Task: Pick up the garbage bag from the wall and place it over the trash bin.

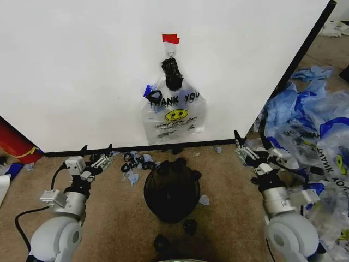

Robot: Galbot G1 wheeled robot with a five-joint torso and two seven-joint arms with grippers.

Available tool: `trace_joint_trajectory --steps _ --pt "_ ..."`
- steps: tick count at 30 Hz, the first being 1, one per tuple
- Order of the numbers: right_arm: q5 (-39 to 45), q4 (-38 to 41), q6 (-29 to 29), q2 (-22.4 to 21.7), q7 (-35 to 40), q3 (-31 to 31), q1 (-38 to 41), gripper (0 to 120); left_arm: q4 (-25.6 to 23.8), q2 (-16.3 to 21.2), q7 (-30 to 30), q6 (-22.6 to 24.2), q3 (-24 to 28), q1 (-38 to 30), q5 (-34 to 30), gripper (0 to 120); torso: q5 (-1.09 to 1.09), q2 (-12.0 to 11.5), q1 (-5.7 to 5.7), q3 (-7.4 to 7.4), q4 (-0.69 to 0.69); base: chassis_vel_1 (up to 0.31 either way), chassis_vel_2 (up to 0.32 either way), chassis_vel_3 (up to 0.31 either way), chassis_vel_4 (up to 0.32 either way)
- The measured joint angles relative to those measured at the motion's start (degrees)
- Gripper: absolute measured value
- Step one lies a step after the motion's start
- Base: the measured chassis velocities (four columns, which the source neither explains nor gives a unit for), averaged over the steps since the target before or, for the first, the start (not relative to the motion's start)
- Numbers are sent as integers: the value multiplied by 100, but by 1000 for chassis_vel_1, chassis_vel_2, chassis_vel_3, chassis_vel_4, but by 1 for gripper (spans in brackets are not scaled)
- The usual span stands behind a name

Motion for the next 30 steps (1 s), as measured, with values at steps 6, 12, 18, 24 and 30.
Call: trace_joint_trajectory --steps 6,12,18,24,30 --pt "1080 -586 85 -37 -211 -826 1297 100 46 -107 1 -1 -68 121 123 99 -1 0 0 1 5 0 0 0 0" --pt "1696 -1153 162 138 -314 -1552 2307 100 41 -206 1 -29 -135 266 219 98 -1 0 0 1 3 0 0 0 0" --pt "2057 -1556 198 324 -328 -2064 3093 100 -1 -294 -5 -59 -199 355 289 98 -1 0 0 1 3 0 0 0 0" --pt "2197 -1925 243 454 -358 -2386 3578 100 -2 -383 -11 -80 -224 363 341 98 0 0 0 0 2 0 0 0 0" --pt "2301 -2321 299 606 -415 -2682 3954 100 26 -492 -17 -115 -227 362 387 98 -1 0 0 0 2 0 0 0 0"
